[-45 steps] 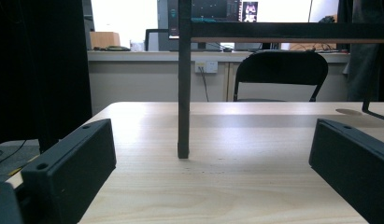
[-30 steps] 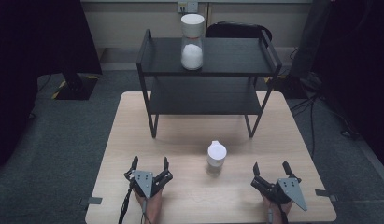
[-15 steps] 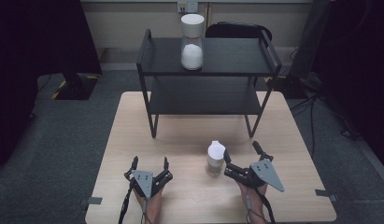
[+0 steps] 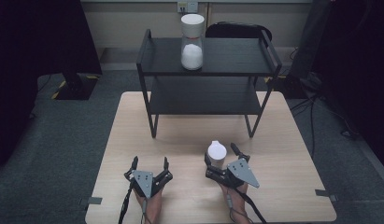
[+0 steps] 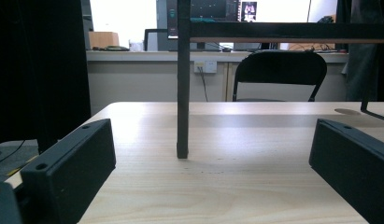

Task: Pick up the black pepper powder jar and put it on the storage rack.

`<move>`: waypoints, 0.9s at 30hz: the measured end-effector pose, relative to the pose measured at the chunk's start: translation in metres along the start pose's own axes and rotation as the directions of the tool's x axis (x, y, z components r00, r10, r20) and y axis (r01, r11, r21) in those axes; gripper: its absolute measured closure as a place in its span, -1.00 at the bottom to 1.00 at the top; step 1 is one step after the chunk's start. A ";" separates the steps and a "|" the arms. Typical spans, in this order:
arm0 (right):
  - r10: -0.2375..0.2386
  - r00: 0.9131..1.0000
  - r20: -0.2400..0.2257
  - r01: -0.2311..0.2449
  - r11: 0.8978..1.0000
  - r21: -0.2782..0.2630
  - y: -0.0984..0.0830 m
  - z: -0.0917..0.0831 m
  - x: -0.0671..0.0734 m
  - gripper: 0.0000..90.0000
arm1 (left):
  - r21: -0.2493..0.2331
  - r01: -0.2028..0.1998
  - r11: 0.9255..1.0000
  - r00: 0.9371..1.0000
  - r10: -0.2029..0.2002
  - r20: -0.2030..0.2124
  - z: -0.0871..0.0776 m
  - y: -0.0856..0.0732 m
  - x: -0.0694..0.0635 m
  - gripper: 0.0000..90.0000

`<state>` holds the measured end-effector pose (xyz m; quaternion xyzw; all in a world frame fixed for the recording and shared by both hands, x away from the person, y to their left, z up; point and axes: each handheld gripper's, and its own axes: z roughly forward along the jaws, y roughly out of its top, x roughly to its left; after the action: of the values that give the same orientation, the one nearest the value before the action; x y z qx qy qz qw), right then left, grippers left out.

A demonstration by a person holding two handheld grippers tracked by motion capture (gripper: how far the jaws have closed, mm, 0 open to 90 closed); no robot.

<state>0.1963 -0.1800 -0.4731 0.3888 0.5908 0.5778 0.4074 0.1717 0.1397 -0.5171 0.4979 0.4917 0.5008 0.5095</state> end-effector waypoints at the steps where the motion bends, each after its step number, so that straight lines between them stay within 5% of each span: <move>1: 0.011 1.000 0.006 -0.011 1.000 0.016 -0.003 0.001 0.002 -0.90 | 0.000 0.000 1.000 1.000 0.000 0.000 0.000 0.000 0.000 -1.00; 21: 0.046 0.999 0.027 -0.047 0.997 0.055 -0.021 0.003 0.010 -0.35 | 0.000 0.000 1.000 1.000 0.000 0.002 0.000 0.000 0.000 -1.00; 27: 0.038 0.999 0.010 -0.039 0.997 0.062 -0.019 0.003 0.006 -0.34 | 0.000 0.000 1.000 1.000 0.000 0.002 0.000 0.000 0.000 -1.00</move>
<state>0.1969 -0.1744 -0.4920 0.4151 0.5991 0.5652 0.3865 0.1717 0.1401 -0.5171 0.4985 0.4910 0.5002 0.5101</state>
